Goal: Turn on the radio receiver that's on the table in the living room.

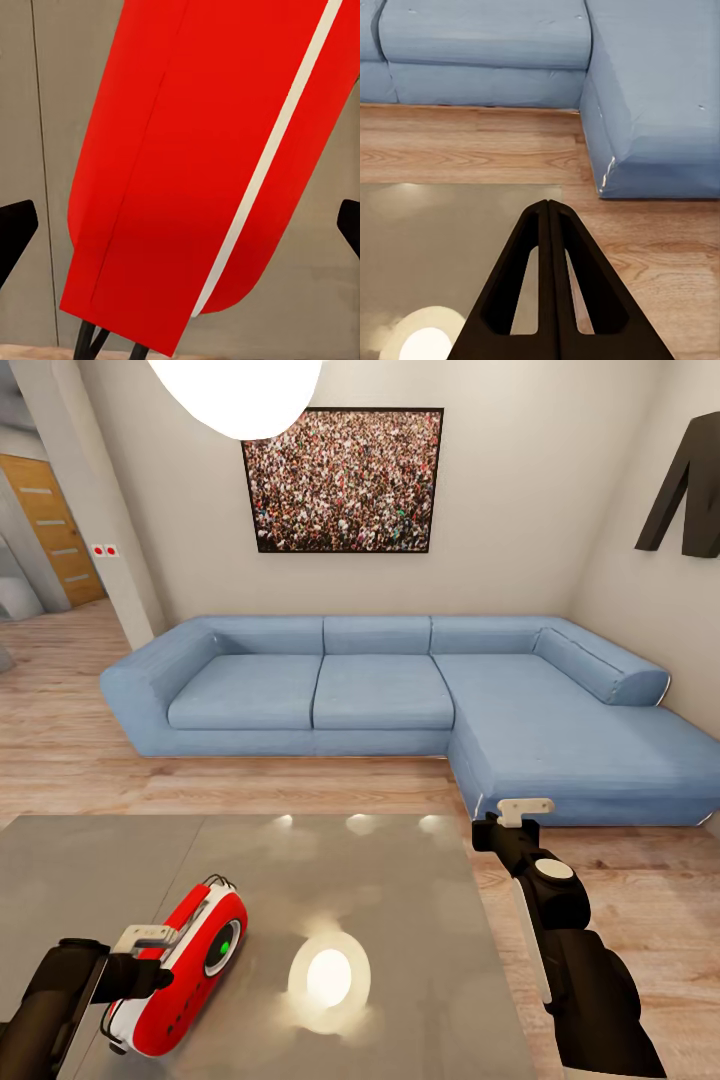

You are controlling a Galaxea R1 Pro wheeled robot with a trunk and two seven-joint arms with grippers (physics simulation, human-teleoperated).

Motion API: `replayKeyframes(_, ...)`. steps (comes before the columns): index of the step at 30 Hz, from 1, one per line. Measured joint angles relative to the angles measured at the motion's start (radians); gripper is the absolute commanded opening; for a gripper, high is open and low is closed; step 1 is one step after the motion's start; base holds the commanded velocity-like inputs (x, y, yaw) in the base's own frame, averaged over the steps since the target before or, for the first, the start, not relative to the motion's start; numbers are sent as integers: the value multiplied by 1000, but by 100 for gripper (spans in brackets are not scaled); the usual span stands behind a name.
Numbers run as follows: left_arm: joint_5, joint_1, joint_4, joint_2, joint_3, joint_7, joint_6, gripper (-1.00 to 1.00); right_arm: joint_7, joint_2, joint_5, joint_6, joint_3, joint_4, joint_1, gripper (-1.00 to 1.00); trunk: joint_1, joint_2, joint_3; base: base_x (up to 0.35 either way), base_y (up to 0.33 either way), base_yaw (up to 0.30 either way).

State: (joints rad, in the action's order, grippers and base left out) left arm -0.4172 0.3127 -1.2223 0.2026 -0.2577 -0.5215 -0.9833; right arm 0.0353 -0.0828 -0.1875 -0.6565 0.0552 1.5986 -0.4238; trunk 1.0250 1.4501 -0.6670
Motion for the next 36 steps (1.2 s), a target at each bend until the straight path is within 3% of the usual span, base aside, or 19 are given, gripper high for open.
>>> replayKeyframes(8,0,0,1,0,0,0,0,100,0,0,0,0,0,0,0,-100,0,0,0,-199,0,0)
replayKeyframes(36,0,0,1,0,0,0,0,100,0,0,0,0,0,0,0,-100,0,0,0,-333,0,0)
